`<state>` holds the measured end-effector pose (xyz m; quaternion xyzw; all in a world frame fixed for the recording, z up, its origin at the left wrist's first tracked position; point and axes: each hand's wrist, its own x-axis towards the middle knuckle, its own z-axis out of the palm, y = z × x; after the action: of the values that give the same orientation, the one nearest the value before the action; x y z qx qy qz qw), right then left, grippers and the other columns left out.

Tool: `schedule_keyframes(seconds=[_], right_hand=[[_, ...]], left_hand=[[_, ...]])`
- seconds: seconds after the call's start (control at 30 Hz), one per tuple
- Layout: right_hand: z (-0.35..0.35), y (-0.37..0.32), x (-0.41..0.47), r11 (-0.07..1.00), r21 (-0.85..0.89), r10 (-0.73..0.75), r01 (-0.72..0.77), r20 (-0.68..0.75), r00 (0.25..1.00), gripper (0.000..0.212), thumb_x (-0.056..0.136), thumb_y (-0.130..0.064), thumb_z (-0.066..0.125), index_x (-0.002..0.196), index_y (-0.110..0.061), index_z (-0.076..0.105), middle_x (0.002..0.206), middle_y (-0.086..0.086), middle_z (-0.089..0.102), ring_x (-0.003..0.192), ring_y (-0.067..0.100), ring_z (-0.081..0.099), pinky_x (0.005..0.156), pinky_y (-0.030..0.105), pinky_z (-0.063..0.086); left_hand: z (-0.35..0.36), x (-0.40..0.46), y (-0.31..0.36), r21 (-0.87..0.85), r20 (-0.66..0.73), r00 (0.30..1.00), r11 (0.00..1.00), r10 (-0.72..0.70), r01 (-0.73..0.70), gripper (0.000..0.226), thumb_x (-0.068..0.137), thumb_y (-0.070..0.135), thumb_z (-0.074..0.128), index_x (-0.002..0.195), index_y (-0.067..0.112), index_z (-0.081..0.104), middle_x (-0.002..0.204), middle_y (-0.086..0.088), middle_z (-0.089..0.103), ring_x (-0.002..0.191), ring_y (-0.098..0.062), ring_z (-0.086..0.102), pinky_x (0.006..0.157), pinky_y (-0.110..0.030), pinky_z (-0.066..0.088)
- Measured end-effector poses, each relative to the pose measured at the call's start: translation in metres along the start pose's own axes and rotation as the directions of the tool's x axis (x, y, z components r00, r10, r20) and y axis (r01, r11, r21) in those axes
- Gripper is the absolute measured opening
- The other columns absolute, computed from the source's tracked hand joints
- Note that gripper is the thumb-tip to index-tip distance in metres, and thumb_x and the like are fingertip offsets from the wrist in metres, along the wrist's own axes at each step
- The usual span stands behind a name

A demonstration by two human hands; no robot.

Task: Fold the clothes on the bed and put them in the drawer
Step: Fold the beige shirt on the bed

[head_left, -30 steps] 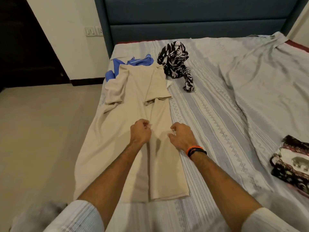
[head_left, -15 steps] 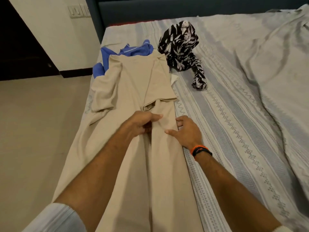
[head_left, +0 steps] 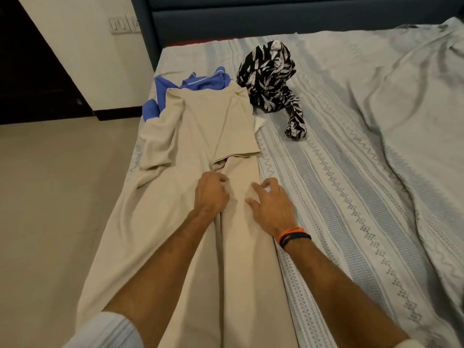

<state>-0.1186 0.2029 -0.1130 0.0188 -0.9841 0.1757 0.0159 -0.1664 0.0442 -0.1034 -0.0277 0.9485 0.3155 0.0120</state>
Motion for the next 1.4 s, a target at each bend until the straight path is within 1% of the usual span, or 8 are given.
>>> schedule_keyframes(seconds=[0.17,0.33,0.57,0.8,1.0,1.2,1.3,1.4], right_hand=[[-0.020,0.005,0.016,0.981,0.169,0.070,-0.098,0.166,0.984,0.055,0.091,-0.039,0.066,0.140,-0.017,0.051,0.137,0.007,0.041,0.118,0.027,0.054,0.100,0.039,0.048],[-0.032,0.011,0.041,0.931,0.323,0.158,-0.169,0.060,0.986,0.040,0.087,-0.028,0.073,0.124,-0.015,0.063,0.121,0.005,0.062,0.109,0.021,0.061,0.096,0.035,0.051],[-0.019,0.007,0.085,0.926,0.367,0.106,-0.086,-0.035,0.994,0.012,0.089,-0.017,0.070,0.100,-0.015,0.072,0.105,0.001,0.067,0.087,0.011,0.063,0.084,0.025,0.054],[-0.002,0.001,0.118,0.975,0.204,-0.080,0.090,-0.054,0.995,0.035,0.082,-0.013,0.066,0.117,-0.012,0.065,0.118,0.003,0.063,0.110,0.023,0.057,0.098,0.038,0.047],[0.003,-0.011,0.126,0.986,0.138,-0.086,0.089,-0.024,0.996,0.056,0.077,-0.020,0.056,0.133,-0.012,0.057,0.124,0.004,0.056,0.110,0.026,0.054,0.096,0.042,0.046],[-0.002,-0.025,0.134,0.997,0.008,-0.076,0.076,-0.014,0.997,0.057,0.074,-0.017,0.057,0.130,-0.010,0.057,0.120,0.008,0.052,0.106,0.029,0.053,0.092,0.041,0.046],[-0.004,-0.034,0.146,0.991,-0.021,-0.136,0.134,-0.107,0.985,0.052,0.073,-0.012,0.053,0.124,-0.006,0.058,0.121,0.009,0.052,0.104,0.030,0.052,0.090,0.043,0.046],[-0.005,-0.041,0.164,0.988,-0.031,-0.153,0.151,-0.079,0.985,0.056,0.076,-0.006,0.051,0.131,-0.009,0.050,0.139,0.007,0.043,0.122,0.028,0.044,0.101,0.040,0.042]], left_hand=[[-0.013,0.004,0.015,0.154,0.108,0.992,0.987,-0.068,0.050,0.042,0.087,0.014,0.061,0.128,0.012,0.059,0.141,-0.012,0.045,0.124,-0.030,0.052,0.103,-0.035,0.043],[-0.023,0.031,0.024,0.058,-0.156,0.987,0.997,-0.039,0.048,0.036,0.087,0.017,0.063,0.122,0.016,0.058,0.123,-0.009,0.057,0.112,-0.028,0.057,0.090,-0.036,0.045],[-0.018,0.088,0.010,0.217,-0.096,0.988,0.972,0.117,-0.094,0.033,0.090,0.020,0.061,0.123,0.015,0.062,0.123,-0.007,0.059,0.112,-0.029,0.056,0.085,-0.036,0.048],[-0.049,0.149,-0.007,-0.544,-0.179,0.880,0.790,-0.439,0.283,0.039,0.101,0.031,0.048,0.107,-0.004,0.065,0.111,-0.023,0.067,0.103,-0.039,0.061,0.090,-0.041,0.051],[-0.056,0.164,-0.032,-0.668,0.108,0.837,0.584,-0.536,0.460,0.028,0.098,0.040,0.054,0.104,0.013,0.055,0.109,-0.009,0.058,0.093,-0.033,0.063,0.073,-0.043,0.060],[-0.054,0.156,-0.038,-0.100,-0.168,0.961,0.974,-0.219,0.205,0.065,0.069,0.027,0.078,0.126,0.012,0.050,0.124,-0.012,0.058,0.114,-0.032,0.057,0.097,-0.040,0.048],[-0.050,0.154,-0.022,-0.006,-0.309,0.936,0.983,0.170,-0.181,0.046,0.079,0.027,0.063,0.122,0.013,0.058,0.120,-0.008,0.061,0.112,-0.029,0.056,0.098,-0.042,0.045],[-0.040,0.166,-0.002,0.056,-0.252,0.933,0.966,0.257,-0.251,0.048,0.087,0.046,0.061,0.124,0.016,0.060,0.125,-0.005,0.061,0.116,-0.026,0.054,0.099,-0.042,0.042]])
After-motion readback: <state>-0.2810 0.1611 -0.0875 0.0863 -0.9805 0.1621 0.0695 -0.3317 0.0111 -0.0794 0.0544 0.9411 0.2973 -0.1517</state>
